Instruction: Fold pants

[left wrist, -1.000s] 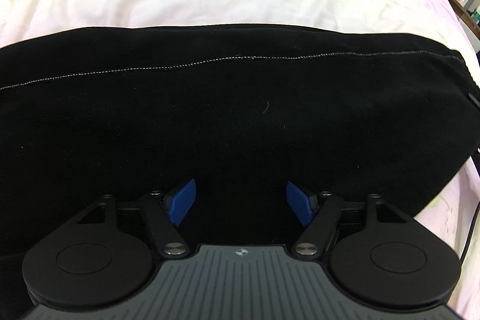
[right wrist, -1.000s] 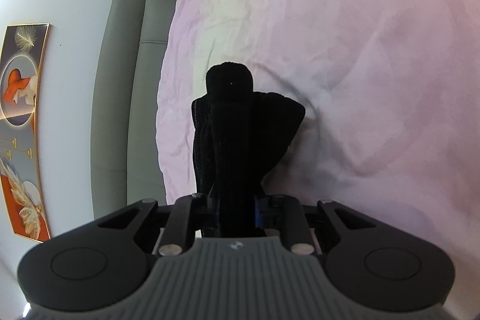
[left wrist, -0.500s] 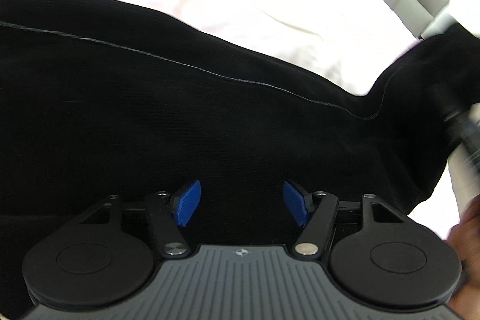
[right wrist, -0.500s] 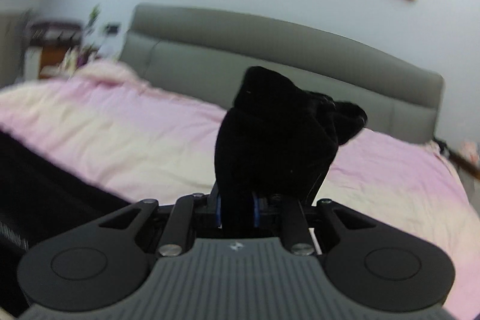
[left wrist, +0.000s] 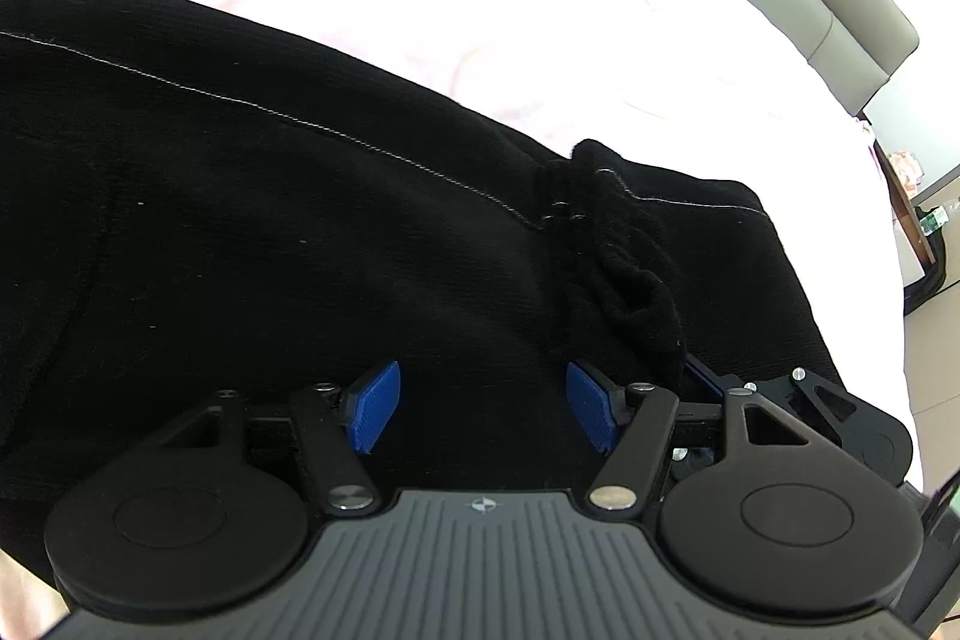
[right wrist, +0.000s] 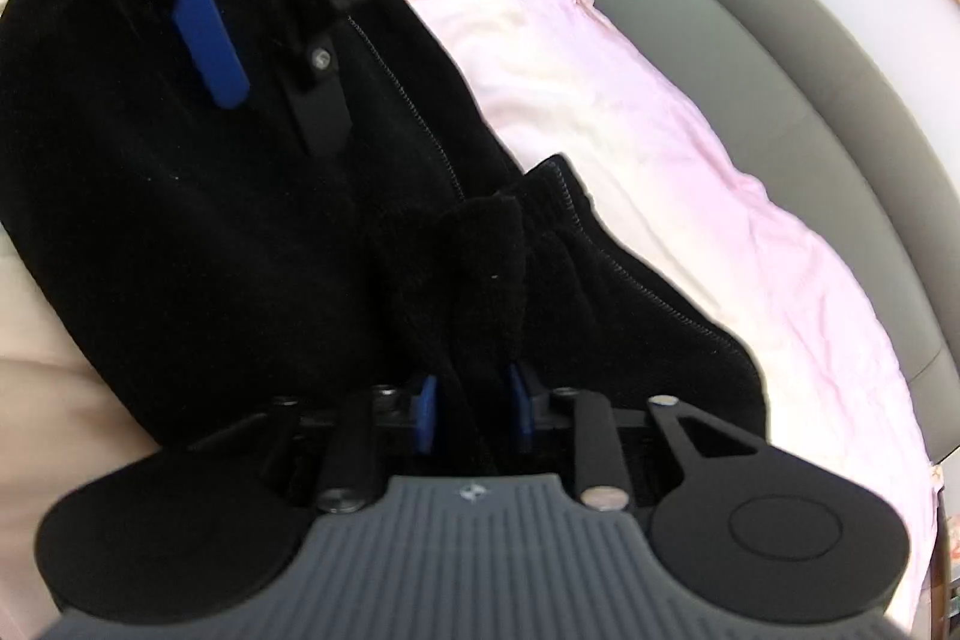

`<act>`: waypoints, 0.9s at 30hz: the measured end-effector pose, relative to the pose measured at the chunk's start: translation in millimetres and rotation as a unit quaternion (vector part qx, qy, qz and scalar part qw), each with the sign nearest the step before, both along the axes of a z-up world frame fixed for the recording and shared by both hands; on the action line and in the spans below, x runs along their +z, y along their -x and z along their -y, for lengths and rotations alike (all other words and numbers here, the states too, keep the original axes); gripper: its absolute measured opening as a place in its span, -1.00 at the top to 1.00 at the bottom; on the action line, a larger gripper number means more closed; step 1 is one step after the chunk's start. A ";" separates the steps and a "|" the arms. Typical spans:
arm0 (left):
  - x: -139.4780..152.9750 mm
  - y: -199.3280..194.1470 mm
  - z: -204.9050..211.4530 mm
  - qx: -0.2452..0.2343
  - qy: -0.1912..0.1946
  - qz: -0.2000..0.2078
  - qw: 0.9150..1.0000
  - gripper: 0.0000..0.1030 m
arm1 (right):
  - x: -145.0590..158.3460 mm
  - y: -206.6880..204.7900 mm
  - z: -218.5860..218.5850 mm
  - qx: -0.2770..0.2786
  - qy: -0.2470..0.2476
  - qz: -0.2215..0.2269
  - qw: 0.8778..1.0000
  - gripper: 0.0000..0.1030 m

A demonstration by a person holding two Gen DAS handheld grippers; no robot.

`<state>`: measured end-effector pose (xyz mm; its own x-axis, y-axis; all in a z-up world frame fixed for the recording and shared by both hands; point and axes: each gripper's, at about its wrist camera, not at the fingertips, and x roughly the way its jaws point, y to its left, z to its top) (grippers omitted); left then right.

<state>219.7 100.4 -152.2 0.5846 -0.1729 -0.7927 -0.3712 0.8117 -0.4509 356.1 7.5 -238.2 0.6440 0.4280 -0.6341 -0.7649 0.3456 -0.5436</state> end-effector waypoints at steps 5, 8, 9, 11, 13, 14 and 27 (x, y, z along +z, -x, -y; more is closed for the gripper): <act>-16.5 -1.0 7.7 -0.003 -0.002 -0.005 1.000 -0.46 | -18.8 8.1 -7.9 0.004 0.012 0.048 0.999 0.43; -19.1 0.4 5.4 0.000 -0.006 -0.009 1.000 -0.46 | -24.4 8.2 -10.2 0.013 0.021 0.067 0.997 0.73; -17.9 2.7 2.2 0.003 -0.008 -0.008 1.000 -0.46 | -19.7 17.5 2.0 0.017 0.017 0.071 0.997 0.74; -12.6 9.4 -6.8 0.012 -0.010 -0.007 1.000 -0.46 | 0.6 19.1 11.8 0.026 0.003 0.071 0.997 0.76; -11.0 9.5 -12.4 0.022 -0.008 -0.007 1.000 -0.46 | 24.0 20.6 26.2 0.040 -0.013 0.056 0.998 0.76; -10.2 9.5 -13.9 0.024 -0.008 -0.007 1.000 -0.46 | 34.0 21.9 32.3 0.046 -0.021 0.048 0.998 0.76; 17.6 -12.9 37.0 -0.044 -0.034 0.030 0.998 -0.46 | 61.3 22.7 83.8 0.031 -0.035 -0.085 0.995 0.50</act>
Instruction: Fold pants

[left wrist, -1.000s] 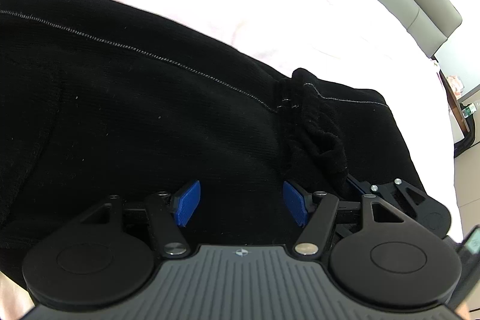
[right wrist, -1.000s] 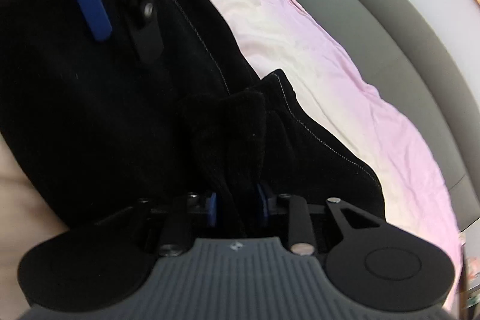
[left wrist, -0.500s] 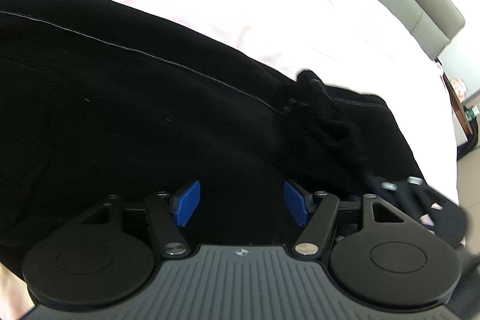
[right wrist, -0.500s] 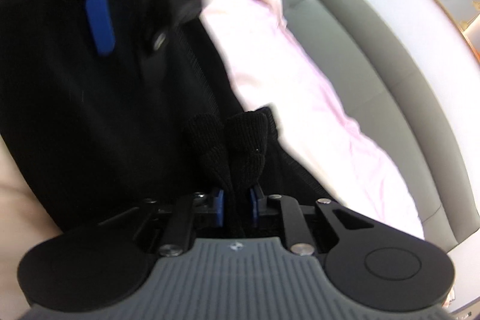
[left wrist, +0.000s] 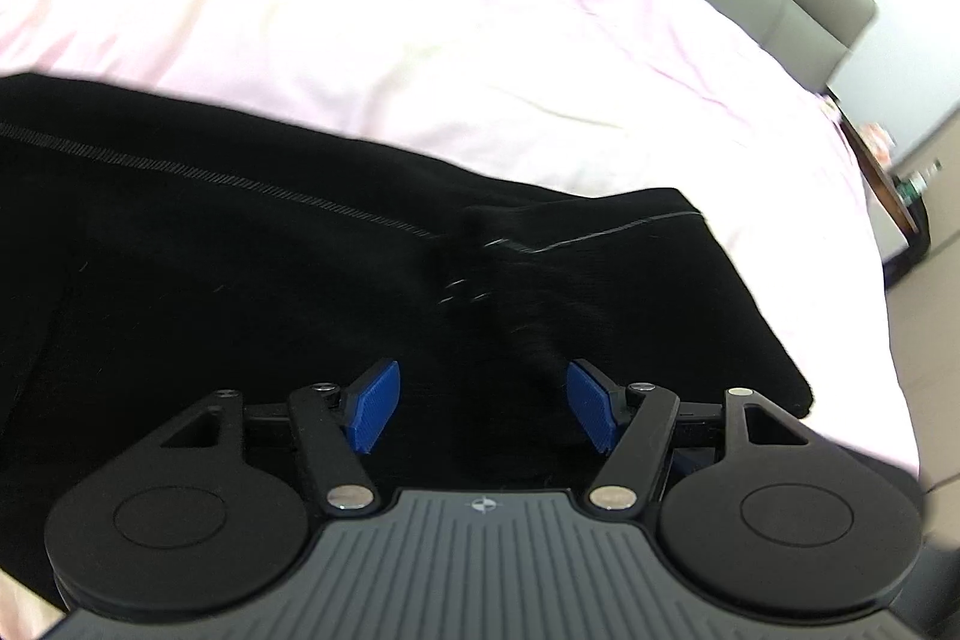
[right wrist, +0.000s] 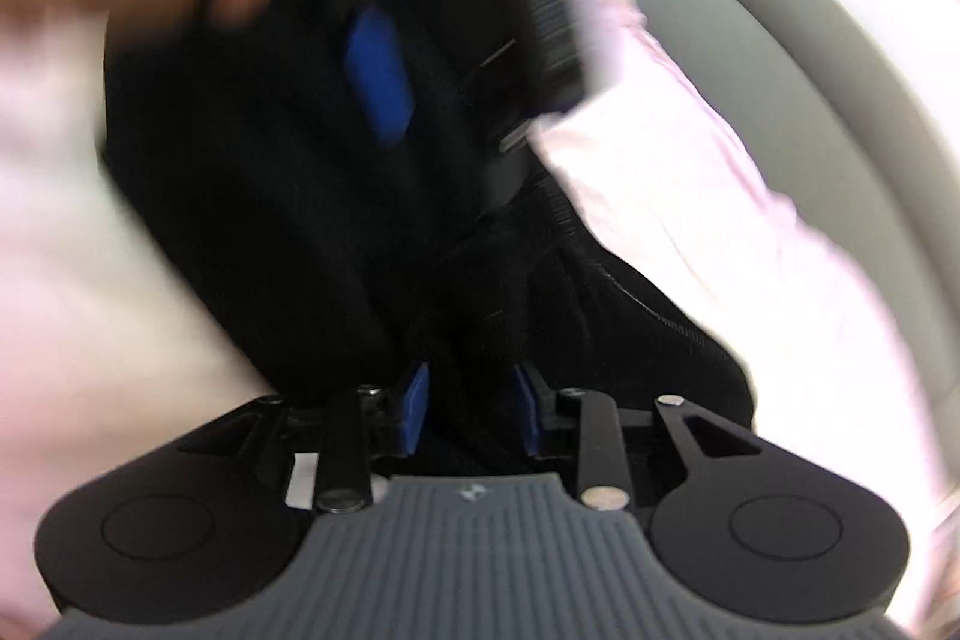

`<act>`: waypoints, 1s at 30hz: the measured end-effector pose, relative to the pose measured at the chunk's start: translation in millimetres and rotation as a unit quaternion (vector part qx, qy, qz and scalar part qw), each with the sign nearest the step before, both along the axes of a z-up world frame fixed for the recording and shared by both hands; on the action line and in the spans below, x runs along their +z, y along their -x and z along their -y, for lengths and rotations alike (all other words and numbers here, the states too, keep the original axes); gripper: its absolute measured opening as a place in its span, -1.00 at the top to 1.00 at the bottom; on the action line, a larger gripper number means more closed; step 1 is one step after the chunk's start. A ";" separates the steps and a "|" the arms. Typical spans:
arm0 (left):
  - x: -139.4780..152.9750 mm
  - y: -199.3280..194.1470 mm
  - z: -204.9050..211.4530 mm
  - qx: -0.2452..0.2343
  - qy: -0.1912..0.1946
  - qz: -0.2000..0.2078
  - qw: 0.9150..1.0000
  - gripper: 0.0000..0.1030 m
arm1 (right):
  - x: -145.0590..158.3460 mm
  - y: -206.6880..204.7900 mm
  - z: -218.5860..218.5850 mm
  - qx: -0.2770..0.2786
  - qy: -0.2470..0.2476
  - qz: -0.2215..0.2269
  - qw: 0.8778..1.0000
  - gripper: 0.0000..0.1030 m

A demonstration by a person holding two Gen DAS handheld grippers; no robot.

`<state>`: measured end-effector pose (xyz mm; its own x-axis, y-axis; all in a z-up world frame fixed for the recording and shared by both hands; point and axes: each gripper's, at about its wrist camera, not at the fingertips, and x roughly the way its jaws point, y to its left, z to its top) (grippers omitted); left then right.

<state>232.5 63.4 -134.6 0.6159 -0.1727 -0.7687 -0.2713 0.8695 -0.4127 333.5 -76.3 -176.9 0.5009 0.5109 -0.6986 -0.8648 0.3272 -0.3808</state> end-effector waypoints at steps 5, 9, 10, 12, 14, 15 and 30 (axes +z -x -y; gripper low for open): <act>15.7 -3.7 24.6 -0.023 -0.012 0.064 0.998 -0.44 | 37.0 -45.3 71.7 -0.162 -0.134 -0.045 0.977 0.50; 15.5 -16.0 59.9 -0.083 -0.007 0.107 0.991 -0.46 | 34.9 -86.3 108.9 -0.268 -0.198 -0.069 0.940 0.67; 10.1 -21.8 69.4 -0.098 -0.018 0.094 0.991 -0.46 | 30.0 -92.1 112.5 -0.276 -0.202 -0.083 0.936 0.71; -6.8 -33.0 85.7 -0.112 -0.053 0.056 0.991 -0.43 | 16.3 -96.2 106.4 -0.278 -0.191 -0.103 0.936 0.72; -26.5 -35.9 85.4 -0.094 -0.087 0.018 0.992 -0.11 | 8.4 -96.1 103.0 -0.284 -0.163 -0.112 0.938 0.71; -33.2 -29.9 77.9 -0.084 -0.093 0.007 0.992 0.00 | 5.6 -97.0 101.4 -0.290 -0.157 -0.128 0.935 0.70; 19.6 52.8 -35.0 0.005 -0.012 0.054 0.998 -0.68 | -11.8 -62.6 82.1 -0.273 -0.186 -0.081 0.940 0.66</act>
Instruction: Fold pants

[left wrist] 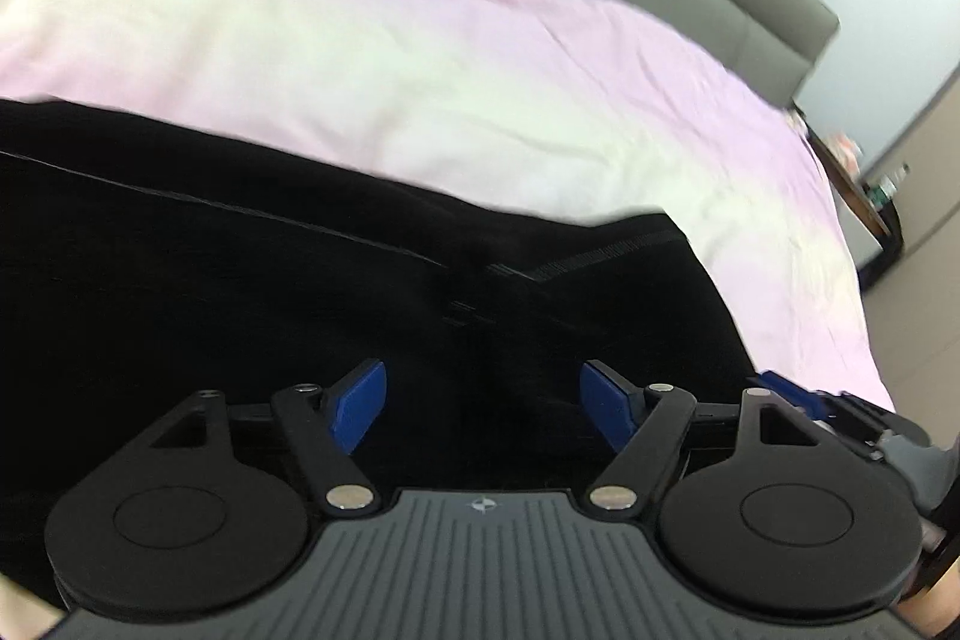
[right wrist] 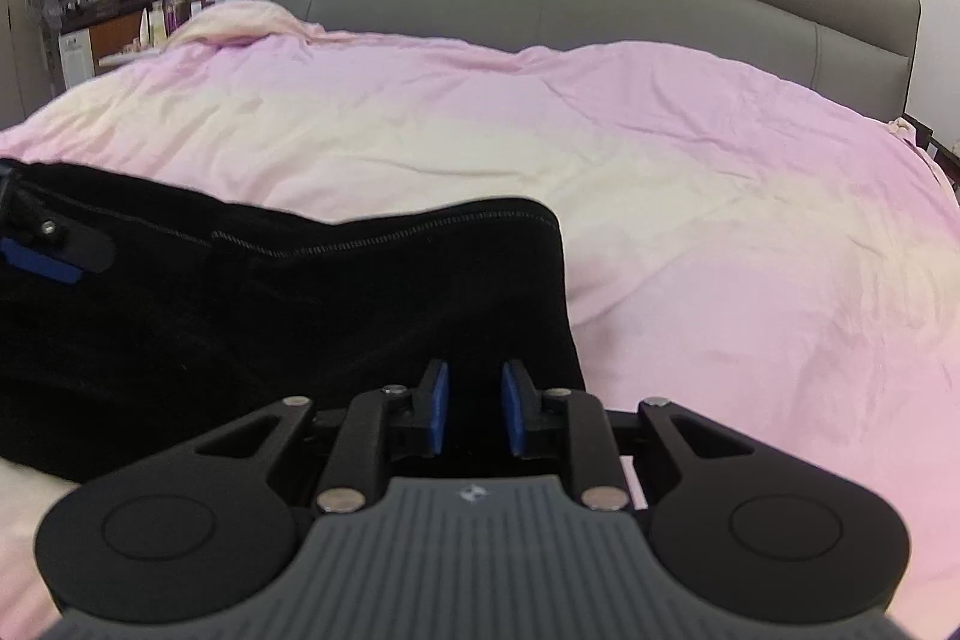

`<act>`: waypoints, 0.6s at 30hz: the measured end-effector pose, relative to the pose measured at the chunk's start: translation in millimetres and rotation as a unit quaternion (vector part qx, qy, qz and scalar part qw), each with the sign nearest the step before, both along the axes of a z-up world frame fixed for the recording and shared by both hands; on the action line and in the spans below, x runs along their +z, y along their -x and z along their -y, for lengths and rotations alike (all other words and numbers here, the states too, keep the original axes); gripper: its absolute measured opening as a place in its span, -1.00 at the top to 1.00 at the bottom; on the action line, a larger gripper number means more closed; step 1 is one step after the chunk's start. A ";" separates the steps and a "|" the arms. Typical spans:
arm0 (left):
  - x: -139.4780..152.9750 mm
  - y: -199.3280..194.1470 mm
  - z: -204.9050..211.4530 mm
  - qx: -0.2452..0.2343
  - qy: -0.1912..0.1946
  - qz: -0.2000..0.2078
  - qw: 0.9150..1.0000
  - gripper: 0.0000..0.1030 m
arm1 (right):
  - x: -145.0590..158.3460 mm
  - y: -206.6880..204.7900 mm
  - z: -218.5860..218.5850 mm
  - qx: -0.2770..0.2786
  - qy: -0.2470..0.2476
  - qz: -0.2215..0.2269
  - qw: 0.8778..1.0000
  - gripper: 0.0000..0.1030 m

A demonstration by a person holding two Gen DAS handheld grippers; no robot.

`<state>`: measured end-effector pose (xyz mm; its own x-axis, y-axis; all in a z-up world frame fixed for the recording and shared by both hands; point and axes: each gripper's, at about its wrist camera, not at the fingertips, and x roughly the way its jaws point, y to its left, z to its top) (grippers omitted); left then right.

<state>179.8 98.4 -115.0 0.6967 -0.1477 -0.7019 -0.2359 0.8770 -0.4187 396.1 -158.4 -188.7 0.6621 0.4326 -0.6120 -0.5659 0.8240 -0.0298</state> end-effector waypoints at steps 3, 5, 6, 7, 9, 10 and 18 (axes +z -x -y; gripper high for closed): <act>14.9 41.6 -54.9 0.054 -0.028 -0.001 0.998 -0.68 | 13.9 9.8 -11.9 0.012 -0.020 0.006 1.000 0.66; 20.8 67.1 -93.7 0.110 -0.038 -0.011 0.993 -0.68 | 16.0 16.7 -25.5 0.023 -0.018 0.007 1.000 0.66; 22.4 77.4 -113.6 0.141 -0.034 -0.017 0.989 -0.68 | 16.7 20.7 -34.2 0.030 -0.013 0.008 0.999 0.66; 23.0 90.2 -130.8 0.173 -0.027 -0.022 0.984 -0.69 | 17.1 25.1 -41.7 0.037 -0.007 0.010 0.999 0.66; 21.0 117.8 -162.2 0.230 -0.003 -0.023 0.973 -0.71 | 18.1 34.8 -56.4 0.050 0.004 0.020 0.999 0.63; 18.3 129.7 -173.5 0.250 0.010 -0.021 0.968 -0.72 | 19.2 39.0 -63.0 0.055 0.004 0.023 0.998 0.60; -21.3 169.1 -224.5 0.376 0.095 -0.024 0.922 -0.72 | 24.6 92.4 -130.7 0.140 -0.021 0.029 0.989 0.54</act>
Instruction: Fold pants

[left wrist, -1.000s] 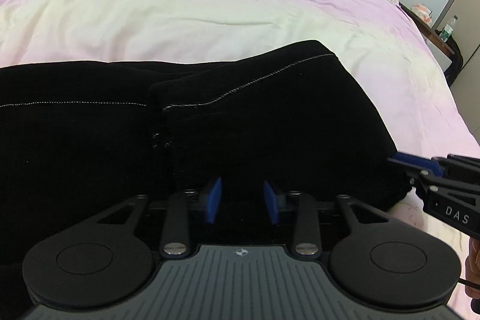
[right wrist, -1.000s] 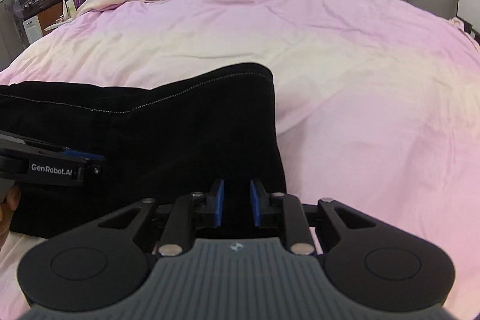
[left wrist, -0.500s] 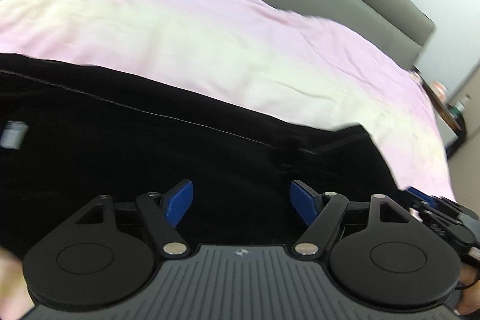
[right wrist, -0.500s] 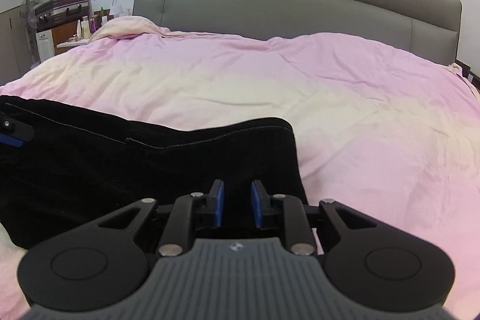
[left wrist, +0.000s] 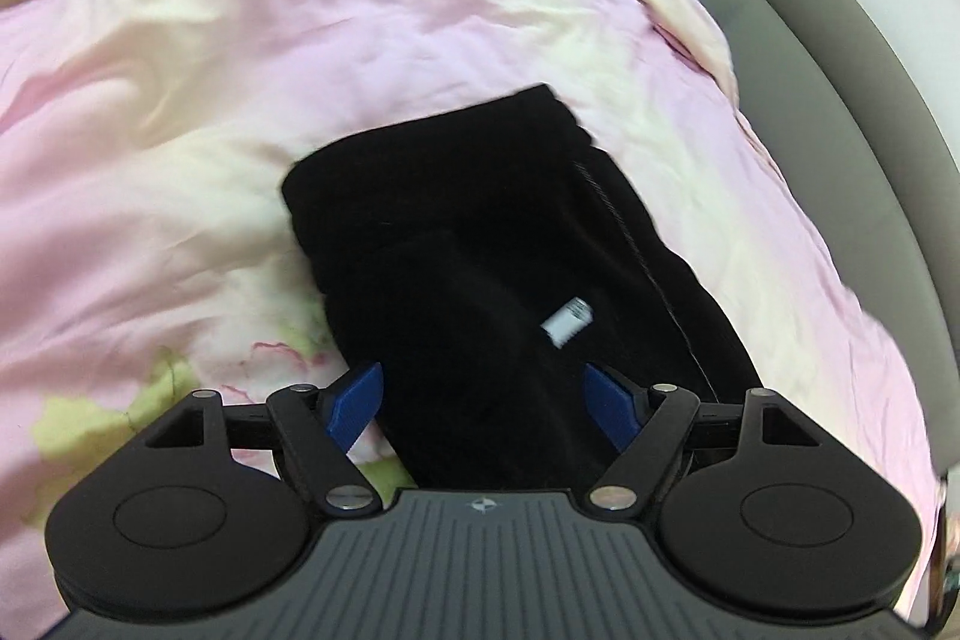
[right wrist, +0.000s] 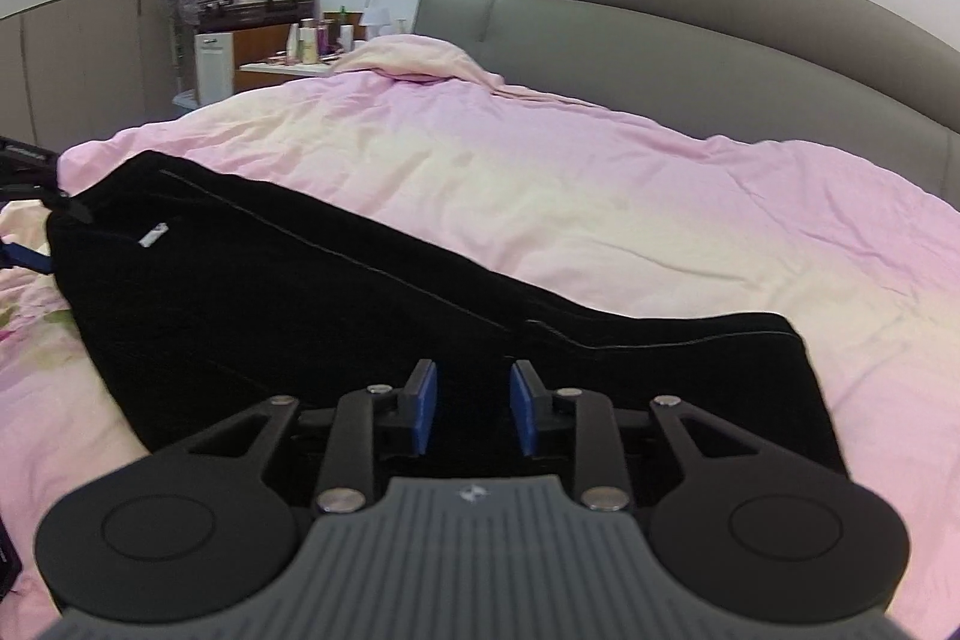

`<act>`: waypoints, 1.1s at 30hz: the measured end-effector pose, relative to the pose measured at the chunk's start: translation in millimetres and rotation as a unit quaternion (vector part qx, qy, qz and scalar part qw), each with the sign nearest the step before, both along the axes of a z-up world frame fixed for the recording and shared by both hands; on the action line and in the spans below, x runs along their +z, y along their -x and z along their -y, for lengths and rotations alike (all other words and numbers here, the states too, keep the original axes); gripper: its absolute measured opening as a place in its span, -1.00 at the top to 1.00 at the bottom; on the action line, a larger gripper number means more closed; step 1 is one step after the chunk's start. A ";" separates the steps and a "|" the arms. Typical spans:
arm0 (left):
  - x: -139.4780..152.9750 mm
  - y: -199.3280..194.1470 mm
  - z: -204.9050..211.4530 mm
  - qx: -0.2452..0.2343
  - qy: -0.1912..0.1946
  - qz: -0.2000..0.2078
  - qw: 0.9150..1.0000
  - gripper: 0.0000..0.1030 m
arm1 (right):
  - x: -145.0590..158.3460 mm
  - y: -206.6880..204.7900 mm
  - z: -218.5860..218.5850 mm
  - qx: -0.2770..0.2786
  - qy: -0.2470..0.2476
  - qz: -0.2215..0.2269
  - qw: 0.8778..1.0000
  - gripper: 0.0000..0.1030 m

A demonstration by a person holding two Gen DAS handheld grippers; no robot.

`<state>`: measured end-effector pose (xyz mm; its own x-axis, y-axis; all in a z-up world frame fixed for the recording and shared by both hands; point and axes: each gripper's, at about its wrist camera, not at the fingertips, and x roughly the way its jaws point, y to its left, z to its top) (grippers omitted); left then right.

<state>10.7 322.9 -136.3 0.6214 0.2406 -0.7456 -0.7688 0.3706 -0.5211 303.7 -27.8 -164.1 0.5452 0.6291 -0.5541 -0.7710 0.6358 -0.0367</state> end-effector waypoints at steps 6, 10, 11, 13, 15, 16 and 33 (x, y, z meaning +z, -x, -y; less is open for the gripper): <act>-30.0 -2.0 -8.9 0.012 0.060 0.015 0.998 -0.72 | -5.7 39.0 -66.5 0.060 -0.004 -0.012 0.998 0.49; -46.6 -1.8 -22.0 0.045 0.083 0.052 0.994 -0.72 | -15.6 47.1 -107.4 0.070 -0.052 -0.080 0.993 0.49; -50.5 -2.7 -25.1 0.052 0.087 0.057 0.993 -0.68 | -19.8 49.8 -117.3 0.073 -0.060 -0.093 0.991 0.49; -57.9 -0.1 -28.3 0.071 0.101 0.076 0.989 -0.51 | -32.5 57.6 -139.3 0.077 -0.065 -0.107 0.989 0.49; -63.9 1.2 -29.7 0.075 0.109 0.085 0.988 -0.28 | -52.2 61.8 -157.0 0.074 -0.051 -0.125 0.988 0.49; -64.7 0.2 -29.4 0.070 0.105 0.082 0.989 -0.25 | -65.0 62.8 -164.9 0.068 -0.034 -0.139 0.987 0.49; 1.8 -15.7 34.0 -0.076 -0.129 0.125 0.981 0.05 | -91.0 68.6 -165.4 0.044 -0.045 -0.167 0.984 0.46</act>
